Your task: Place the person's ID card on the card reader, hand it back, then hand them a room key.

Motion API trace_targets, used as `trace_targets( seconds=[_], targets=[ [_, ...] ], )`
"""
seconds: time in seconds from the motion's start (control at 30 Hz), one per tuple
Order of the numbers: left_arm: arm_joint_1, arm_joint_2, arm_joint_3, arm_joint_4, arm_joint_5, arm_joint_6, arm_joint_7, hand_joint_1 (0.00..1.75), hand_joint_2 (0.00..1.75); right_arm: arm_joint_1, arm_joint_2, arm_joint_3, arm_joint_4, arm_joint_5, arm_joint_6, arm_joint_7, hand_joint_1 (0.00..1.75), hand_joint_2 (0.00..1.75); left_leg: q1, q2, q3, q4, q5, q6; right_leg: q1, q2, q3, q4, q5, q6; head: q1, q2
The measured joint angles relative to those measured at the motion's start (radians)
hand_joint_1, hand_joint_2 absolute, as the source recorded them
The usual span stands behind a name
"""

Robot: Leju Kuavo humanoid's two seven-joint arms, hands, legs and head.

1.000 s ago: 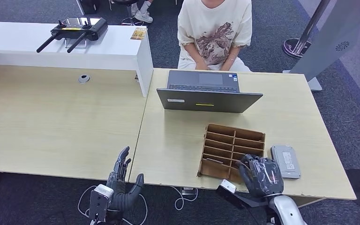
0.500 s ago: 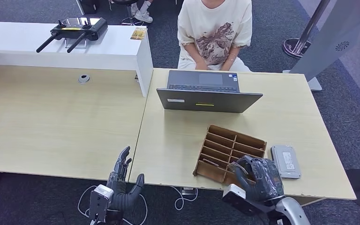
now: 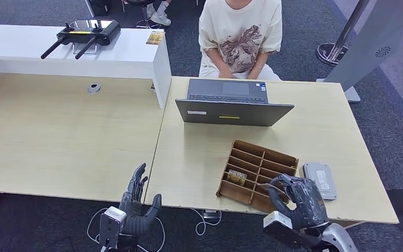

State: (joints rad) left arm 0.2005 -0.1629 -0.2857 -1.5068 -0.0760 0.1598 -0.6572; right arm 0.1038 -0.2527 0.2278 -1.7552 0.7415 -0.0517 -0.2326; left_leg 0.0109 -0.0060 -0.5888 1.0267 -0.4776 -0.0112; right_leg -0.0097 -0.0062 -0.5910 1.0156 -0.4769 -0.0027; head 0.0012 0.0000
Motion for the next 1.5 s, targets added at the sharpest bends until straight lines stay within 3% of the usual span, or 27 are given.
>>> trace_targets(
  seconds=[0.47,0.77,1.07,1.5],
  targets=[
    [-0.008,0.002,0.0,0.0,0.012,0.018,-0.002,0.0,1.75,-0.019,-0.015,-0.012,-0.023,-0.059,0.011,-0.05,1.75,1.75,0.0,0.0,0.0,0.0,0.0,0.0,0.0,0.0,0.0,0.0,0.0,0.0,0.0,0.0],
    [-0.014,0.002,-0.005,0.0,0.017,0.017,-0.006,0.0,1.75,-0.098,-0.027,-0.012,-0.029,-0.056,0.005,-0.064,1.75,1.75,0.0,0.0,0.0,0.0,0.0,0.0,0.0,0.0,0.0,0.0,0.0,0.0,0.0,0.0],
    [-0.027,0.002,-0.013,0.006,0.025,0.004,-0.011,0.0,1.75,-0.215,-0.077,-0.003,-0.017,-0.085,0.008,-0.076,1.75,1.75,0.0,0.0,0.0,0.0,0.0,0.0,0.0,0.0,0.0,0.0,0.0,0.0,0.0,0.0],
    [-0.036,0.002,-0.013,0.015,0.022,-0.002,-0.014,0.0,1.75,-0.551,-0.087,0.098,0.187,-0.141,0.058,-0.062,1.75,1.75,0.0,0.002,0.001,0.0,0.001,0.001,0.0,0.002,0.001,0.001,0.002,0.0,0.0,0.0]
  ],
)
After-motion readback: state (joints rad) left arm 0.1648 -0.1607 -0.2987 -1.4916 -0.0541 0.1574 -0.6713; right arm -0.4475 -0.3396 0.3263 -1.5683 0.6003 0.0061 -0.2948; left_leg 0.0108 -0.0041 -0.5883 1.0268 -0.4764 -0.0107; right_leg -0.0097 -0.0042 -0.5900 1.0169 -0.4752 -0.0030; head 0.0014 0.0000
